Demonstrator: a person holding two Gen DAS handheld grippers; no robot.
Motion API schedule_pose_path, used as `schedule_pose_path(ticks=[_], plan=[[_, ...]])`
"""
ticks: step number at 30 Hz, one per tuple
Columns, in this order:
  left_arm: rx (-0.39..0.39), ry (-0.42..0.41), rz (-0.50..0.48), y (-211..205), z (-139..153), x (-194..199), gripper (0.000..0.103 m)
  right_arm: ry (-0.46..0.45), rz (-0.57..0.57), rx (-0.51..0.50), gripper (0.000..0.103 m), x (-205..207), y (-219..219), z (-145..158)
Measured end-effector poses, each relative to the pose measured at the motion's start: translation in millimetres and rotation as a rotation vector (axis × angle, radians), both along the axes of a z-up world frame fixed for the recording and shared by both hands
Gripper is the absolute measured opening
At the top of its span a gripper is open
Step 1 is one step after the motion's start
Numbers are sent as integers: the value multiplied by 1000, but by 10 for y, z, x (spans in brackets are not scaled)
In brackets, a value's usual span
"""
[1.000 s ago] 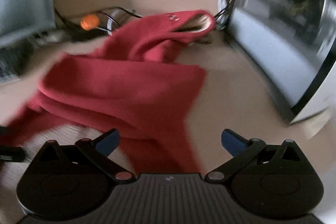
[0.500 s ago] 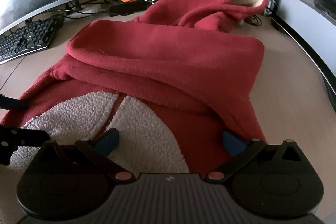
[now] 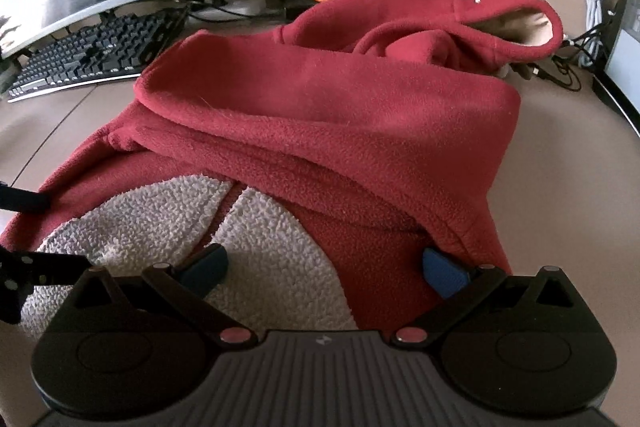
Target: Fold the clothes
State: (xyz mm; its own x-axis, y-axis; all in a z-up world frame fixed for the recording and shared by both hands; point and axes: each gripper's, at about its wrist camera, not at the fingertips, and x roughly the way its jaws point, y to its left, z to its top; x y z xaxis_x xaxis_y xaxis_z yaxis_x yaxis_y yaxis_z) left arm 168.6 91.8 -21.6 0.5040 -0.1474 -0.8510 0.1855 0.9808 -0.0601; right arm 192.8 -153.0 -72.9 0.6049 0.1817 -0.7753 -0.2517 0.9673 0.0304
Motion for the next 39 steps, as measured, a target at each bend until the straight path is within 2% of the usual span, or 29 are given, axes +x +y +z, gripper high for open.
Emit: schedule_pose_path(ticks=[12,21,24,27,30,32,39], plan=[[8,33,31,-6,29,66,103,83,-72,-27,103,36,39,51],[21,52,52,-36,19,133,103,63,-66,-17,103,23,51,43],[23,53,60,-39,29,154,103,93,-48,-9,103,66,24,113],[23,44,68,-32,70,162,103,38,-46,37,103,43,-34,336],[22,36,77,-26,111,171,103,-159,-35,-97,103,-23,55,551],[22,31,82,-21,138,177,103,-215,-9,-174,103,42,138,562],[51,9,100,-9,203,209,103,-173,93,-313,103,364,458,250]])
